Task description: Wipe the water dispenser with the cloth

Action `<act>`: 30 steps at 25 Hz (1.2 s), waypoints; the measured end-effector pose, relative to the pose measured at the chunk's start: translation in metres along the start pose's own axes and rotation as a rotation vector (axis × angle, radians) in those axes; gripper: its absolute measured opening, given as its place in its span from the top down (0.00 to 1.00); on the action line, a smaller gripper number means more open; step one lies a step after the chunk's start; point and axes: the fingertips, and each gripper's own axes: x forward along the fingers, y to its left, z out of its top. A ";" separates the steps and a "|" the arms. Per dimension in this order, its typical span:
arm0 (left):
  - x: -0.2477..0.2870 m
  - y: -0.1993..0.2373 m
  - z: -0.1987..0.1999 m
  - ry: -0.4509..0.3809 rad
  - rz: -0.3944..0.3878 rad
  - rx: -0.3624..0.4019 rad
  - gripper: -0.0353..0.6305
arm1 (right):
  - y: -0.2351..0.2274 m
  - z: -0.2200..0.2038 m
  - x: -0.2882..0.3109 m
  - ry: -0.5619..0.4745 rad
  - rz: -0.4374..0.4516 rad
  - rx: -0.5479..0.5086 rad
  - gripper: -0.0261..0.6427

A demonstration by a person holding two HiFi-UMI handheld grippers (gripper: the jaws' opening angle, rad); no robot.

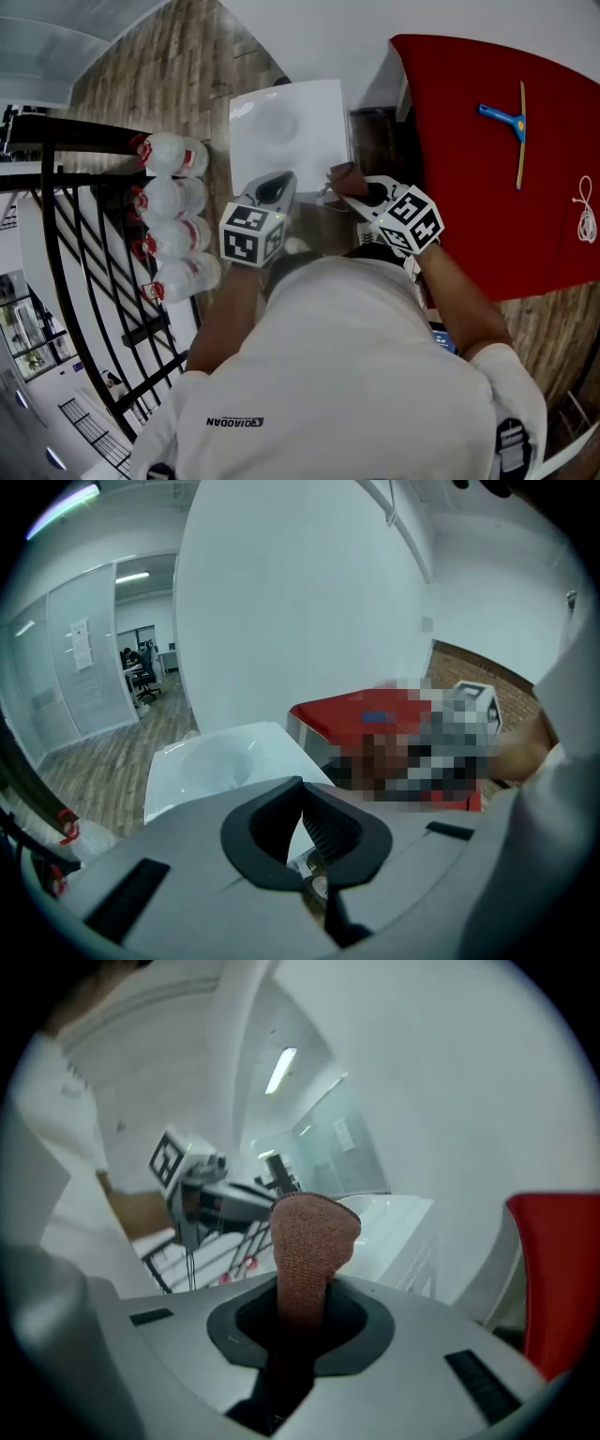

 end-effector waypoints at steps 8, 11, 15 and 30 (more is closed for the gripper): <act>0.008 -0.007 -0.003 0.030 -0.015 0.017 0.96 | -0.078 0.004 -0.014 -0.288 0.068 0.657 0.88; 0.012 -0.010 0.001 0.035 -0.024 0.035 0.96 | -0.099 -0.007 -0.004 -0.302 0.083 0.771 0.88; 0.017 -0.015 0.007 0.043 -0.031 0.044 0.96 | -0.118 -0.033 0.015 -0.245 0.059 0.785 0.88; 0.033 -0.012 0.007 0.105 -0.059 0.028 0.96 | -0.200 -0.169 0.093 -0.010 -0.112 0.904 0.88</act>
